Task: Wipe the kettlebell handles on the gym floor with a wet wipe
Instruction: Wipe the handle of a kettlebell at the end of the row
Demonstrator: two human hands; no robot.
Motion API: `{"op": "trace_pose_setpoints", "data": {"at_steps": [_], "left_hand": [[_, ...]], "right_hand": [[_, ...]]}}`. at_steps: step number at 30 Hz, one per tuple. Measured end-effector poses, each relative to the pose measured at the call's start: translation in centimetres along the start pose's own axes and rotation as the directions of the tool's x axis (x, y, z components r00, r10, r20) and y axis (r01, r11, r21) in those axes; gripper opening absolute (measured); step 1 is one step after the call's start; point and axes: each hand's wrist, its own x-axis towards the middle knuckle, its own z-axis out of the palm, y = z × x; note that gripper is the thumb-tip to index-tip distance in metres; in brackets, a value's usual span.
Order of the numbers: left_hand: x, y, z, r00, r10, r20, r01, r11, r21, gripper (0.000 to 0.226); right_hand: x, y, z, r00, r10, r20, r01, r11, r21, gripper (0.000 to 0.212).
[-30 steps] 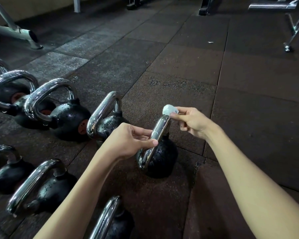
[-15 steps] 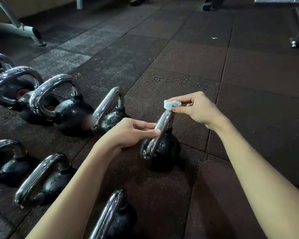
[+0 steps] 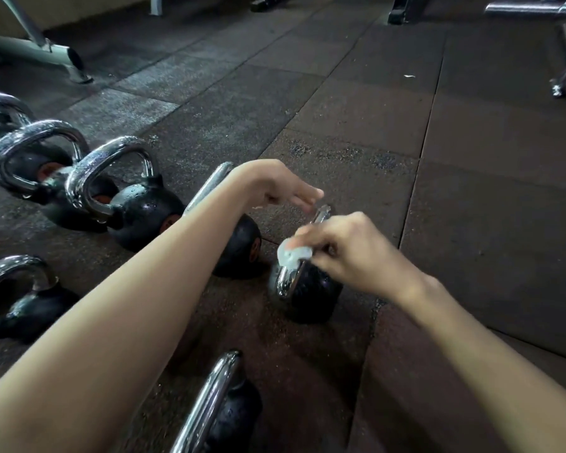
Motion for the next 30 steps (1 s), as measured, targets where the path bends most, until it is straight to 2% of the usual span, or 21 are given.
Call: {"op": "trace_pose_setpoints", "data": {"at_steps": [2, 5, 7, 11, 15, 17, 21, 24, 26, 27, 30], "left_hand": [[0.9, 0.8, 0.5, 0.989, -0.054, 0.141, 0.041, 0.995, 0.092, 0.055], [2.1, 1.2, 0.9, 0.982, -0.1, 0.163, 0.07, 0.981, 0.181, 0.065], [2.7, 1.2, 0.9, 0.983, -0.088, 0.164, 0.058, 0.982, 0.179, 0.064], [2.5, 0.3, 1.1, 0.995, -0.006, 0.097, -0.002, 0.996, 0.087, 0.057], [2.6, -1.7, 2.0, 0.993, 0.12, -0.016, -0.12, 0.992, -0.032, 0.042], [2.9, -3.1, 2.5, 0.978, 0.199, -0.058, -0.202, 0.977, -0.07, 0.041], [3.2, -4.1, 2.5, 0.954, 0.299, -0.03, -0.3, 0.952, -0.057, 0.045], [3.2, -3.6, 1.9, 0.934, 0.357, -0.004, -0.357, 0.934, -0.014, 0.041], [3.2, -3.5, 1.5, 0.919, 0.393, 0.015, -0.394, 0.919, 0.021, 0.041], [3.2, -3.5, 1.4, 0.908, 0.417, 0.034, -0.417, 0.909, 0.01, 0.043], [2.9, -3.9, 1.3, 0.876, 0.472, 0.095, -0.471, 0.881, -0.035, 0.069]], "right_hand": [[-1.0, -0.8, 0.4, 0.997, -0.068, 0.026, 0.069, 0.997, -0.018, 0.028], [-1.2, 0.0, 0.3, 0.993, -0.024, -0.114, 0.023, 1.0, -0.012, 0.034], [-1.7, -0.5, 1.0, 0.992, -0.01, -0.125, 0.005, 0.999, -0.039, 0.037], [-3.4, -1.8, 2.7, 0.998, -0.067, -0.011, 0.066, 0.995, -0.08, 0.041], [-2.4, -0.9, 2.7, 0.983, -0.019, -0.181, -0.004, 0.992, -0.122, 0.031], [-2.6, -1.3, 3.2, 0.98, -0.025, -0.195, -0.006, 0.988, -0.155, 0.035], [-4.5, -2.4, 4.2, 0.989, -0.092, -0.118, 0.065, 0.975, -0.213, 0.035], [-3.6, -1.9, 3.7, 0.977, -0.059, -0.207, 0.012, 0.975, -0.223, 0.035], [-3.2, -2.3, 3.8, 0.972, -0.073, -0.224, 0.003, 0.955, -0.298, 0.031], [-3.5, -2.6, 4.3, 0.974, -0.113, -0.198, 0.033, 0.931, -0.364, 0.028], [-5.2, -3.3, 5.5, 0.966, -0.246, -0.077, 0.175, 0.844, -0.507, 0.032]]}}
